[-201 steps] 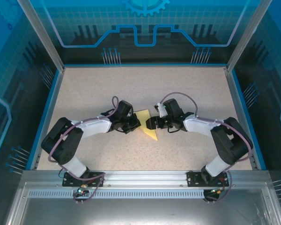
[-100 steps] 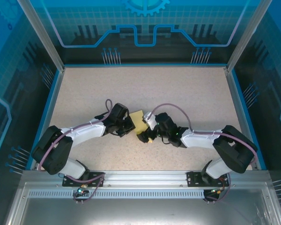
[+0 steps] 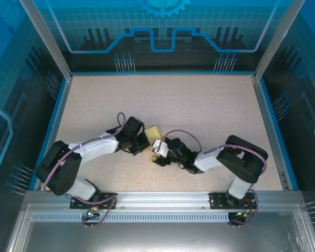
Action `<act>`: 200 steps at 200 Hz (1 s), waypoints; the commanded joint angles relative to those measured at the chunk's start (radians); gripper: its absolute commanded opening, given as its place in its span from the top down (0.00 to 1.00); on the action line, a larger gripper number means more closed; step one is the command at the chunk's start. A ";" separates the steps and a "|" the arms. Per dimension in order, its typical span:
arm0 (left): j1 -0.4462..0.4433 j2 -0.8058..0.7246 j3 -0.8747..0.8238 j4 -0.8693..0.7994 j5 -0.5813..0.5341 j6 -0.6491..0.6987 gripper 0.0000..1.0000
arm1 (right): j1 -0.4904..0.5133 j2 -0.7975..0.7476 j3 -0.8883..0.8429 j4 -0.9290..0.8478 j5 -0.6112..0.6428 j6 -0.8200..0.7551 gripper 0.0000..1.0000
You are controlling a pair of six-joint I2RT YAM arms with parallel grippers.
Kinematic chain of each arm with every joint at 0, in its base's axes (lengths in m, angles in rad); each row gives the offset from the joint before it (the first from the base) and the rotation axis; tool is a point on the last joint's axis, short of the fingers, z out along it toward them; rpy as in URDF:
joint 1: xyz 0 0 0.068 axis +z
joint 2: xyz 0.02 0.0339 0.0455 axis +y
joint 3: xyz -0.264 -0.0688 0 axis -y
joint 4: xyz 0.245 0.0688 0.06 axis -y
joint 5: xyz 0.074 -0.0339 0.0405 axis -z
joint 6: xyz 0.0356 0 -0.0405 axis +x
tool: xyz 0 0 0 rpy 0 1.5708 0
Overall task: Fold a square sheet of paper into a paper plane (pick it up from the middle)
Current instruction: Fold the wing for the fifth time at the center of the table.
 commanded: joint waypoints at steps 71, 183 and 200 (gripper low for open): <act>-0.001 -0.033 0.052 -0.077 -0.030 -0.032 1.00 | 0.056 0.061 -0.014 0.189 0.154 -0.113 0.33; 0.005 -0.027 0.067 -0.093 -0.030 -0.036 1.00 | 0.110 0.053 -0.023 0.193 0.218 -0.117 0.46; 0.005 -0.032 0.068 -0.097 -0.030 -0.037 1.00 | 0.111 0.069 -0.016 0.213 0.246 -0.128 0.47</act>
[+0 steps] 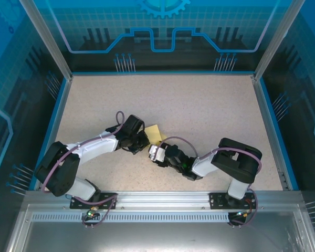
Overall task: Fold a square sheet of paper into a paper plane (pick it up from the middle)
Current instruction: Fold the wing for the fifth time at the center of the table.
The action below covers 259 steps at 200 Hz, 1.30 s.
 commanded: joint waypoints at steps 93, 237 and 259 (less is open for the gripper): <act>0.007 -0.023 0.024 -0.029 0.001 -0.037 0.98 | 0.021 0.085 0.040 0.105 0.064 -0.029 0.53; 0.122 -0.144 0.019 -0.147 -0.041 0.049 0.56 | -0.078 -0.039 0.049 -0.090 -0.112 0.182 1.00; 0.159 -0.185 0.008 -0.161 -0.048 0.078 0.49 | -0.124 -0.078 0.060 -0.166 -0.212 0.261 1.00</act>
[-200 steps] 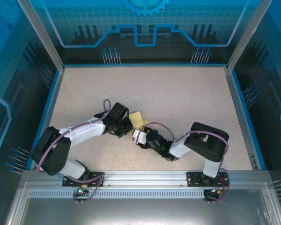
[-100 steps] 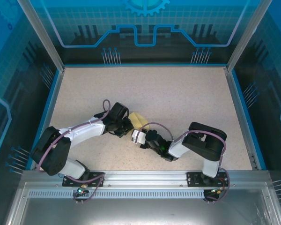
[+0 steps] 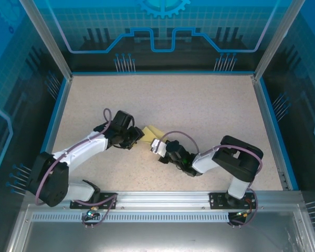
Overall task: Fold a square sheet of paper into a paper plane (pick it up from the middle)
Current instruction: Fold the wing for the fifth time at the center of the table.
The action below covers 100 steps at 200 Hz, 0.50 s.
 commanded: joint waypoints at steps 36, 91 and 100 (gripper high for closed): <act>0.041 -0.093 -0.031 -0.026 -0.030 0.078 0.44 | -0.123 -0.085 0.047 -0.163 -0.274 0.285 1.00; 0.039 -0.083 -0.094 0.072 0.034 0.086 0.44 | -0.239 -0.093 0.077 -0.231 -0.364 0.484 1.00; 0.040 -0.074 -0.095 0.083 0.047 0.090 0.44 | -0.258 -0.089 0.076 -0.231 -0.381 0.513 1.00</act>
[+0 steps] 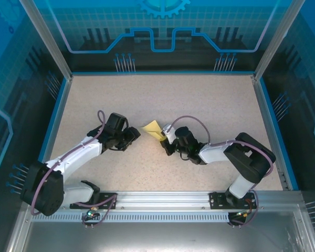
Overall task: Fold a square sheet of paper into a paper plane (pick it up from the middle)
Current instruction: Fold the wing for the fifth time at the center of the table.
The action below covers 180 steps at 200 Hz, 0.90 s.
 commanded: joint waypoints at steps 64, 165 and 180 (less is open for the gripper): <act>-0.026 0.062 0.000 0.093 0.077 0.064 0.44 | -0.133 0.054 0.071 -0.114 -0.255 0.267 1.00; -0.109 0.175 -0.049 0.369 0.146 0.112 0.59 | -0.173 0.105 0.041 -0.048 -0.510 0.462 1.00; -0.128 0.190 -0.049 0.397 0.143 0.126 0.62 | -0.180 0.117 0.026 -0.023 -0.527 0.497 1.00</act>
